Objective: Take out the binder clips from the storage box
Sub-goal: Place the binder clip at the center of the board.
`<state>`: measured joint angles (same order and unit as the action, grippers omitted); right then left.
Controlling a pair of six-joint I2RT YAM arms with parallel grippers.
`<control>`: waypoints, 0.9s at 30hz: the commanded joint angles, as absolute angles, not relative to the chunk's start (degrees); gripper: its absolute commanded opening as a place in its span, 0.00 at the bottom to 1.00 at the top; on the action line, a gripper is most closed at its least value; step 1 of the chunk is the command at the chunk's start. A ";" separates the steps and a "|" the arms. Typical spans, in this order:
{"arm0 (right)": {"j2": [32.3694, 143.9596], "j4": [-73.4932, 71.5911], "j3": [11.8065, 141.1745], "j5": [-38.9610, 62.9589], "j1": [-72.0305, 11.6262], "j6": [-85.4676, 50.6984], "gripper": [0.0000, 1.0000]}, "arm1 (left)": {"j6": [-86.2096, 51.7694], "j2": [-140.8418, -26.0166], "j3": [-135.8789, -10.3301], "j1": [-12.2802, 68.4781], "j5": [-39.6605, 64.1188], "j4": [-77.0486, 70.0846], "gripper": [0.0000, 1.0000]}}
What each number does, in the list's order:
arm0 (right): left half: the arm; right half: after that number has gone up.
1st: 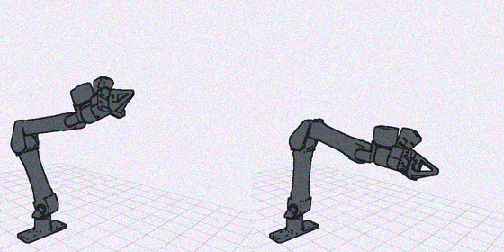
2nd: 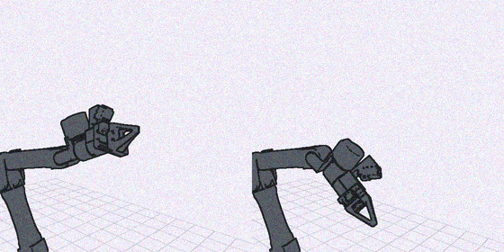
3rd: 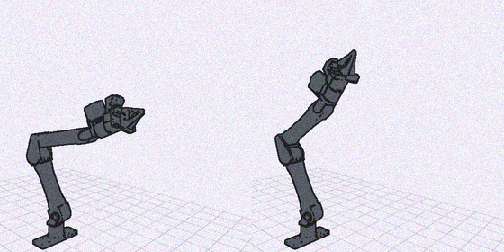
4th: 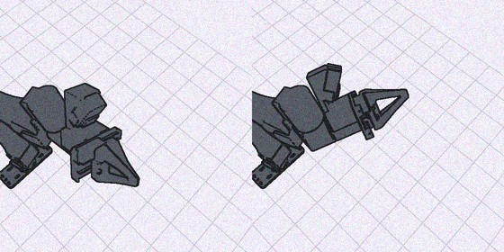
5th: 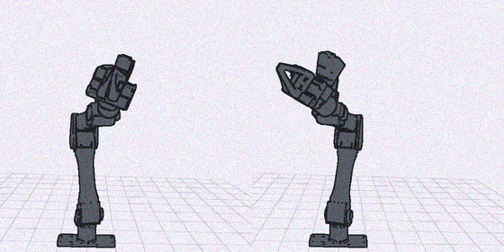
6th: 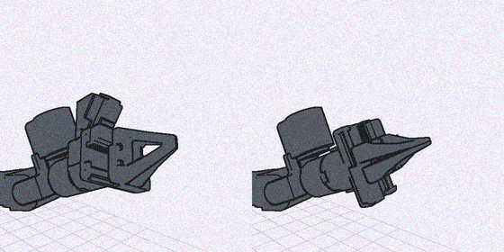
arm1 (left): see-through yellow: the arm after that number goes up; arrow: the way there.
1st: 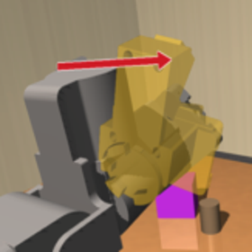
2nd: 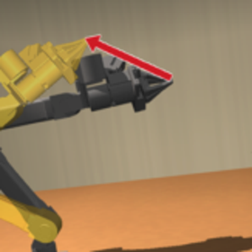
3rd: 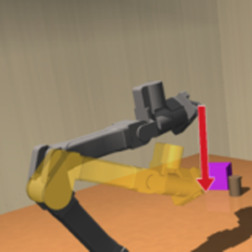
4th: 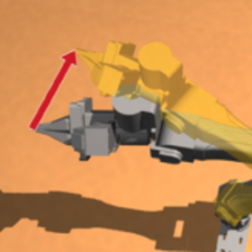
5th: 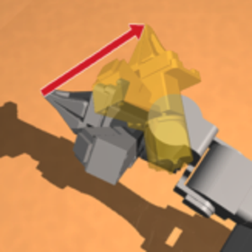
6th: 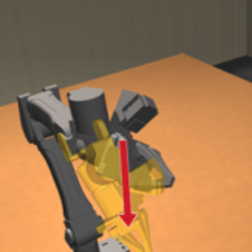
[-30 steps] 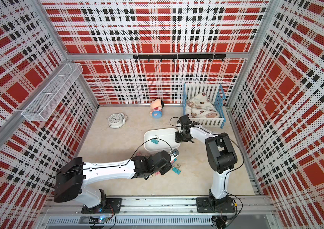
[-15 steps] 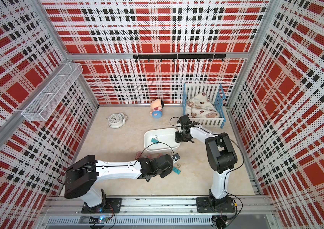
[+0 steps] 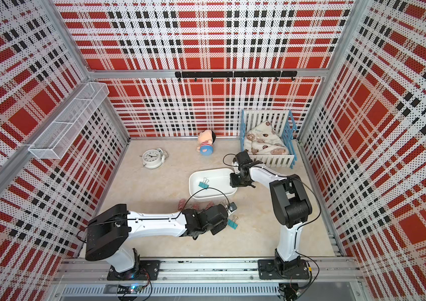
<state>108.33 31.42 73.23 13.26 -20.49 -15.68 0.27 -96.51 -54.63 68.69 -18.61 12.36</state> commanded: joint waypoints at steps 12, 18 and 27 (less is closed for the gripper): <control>108.90 31.13 73.47 13.53 -20.12 -15.38 0.38 | -0.05 -95.94 -53.26 69.15 -20.37 14.94 0.18; 108.90 31.19 73.48 13.54 -20.05 -15.47 0.38 | 0.00 -95.67 -53.34 69.26 -19.38 14.89 0.21; 108.90 31.45 74.05 13.53 -20.06 -15.33 0.38 | 0.00 -90.67 -53.88 69.30 -19.08 14.10 0.28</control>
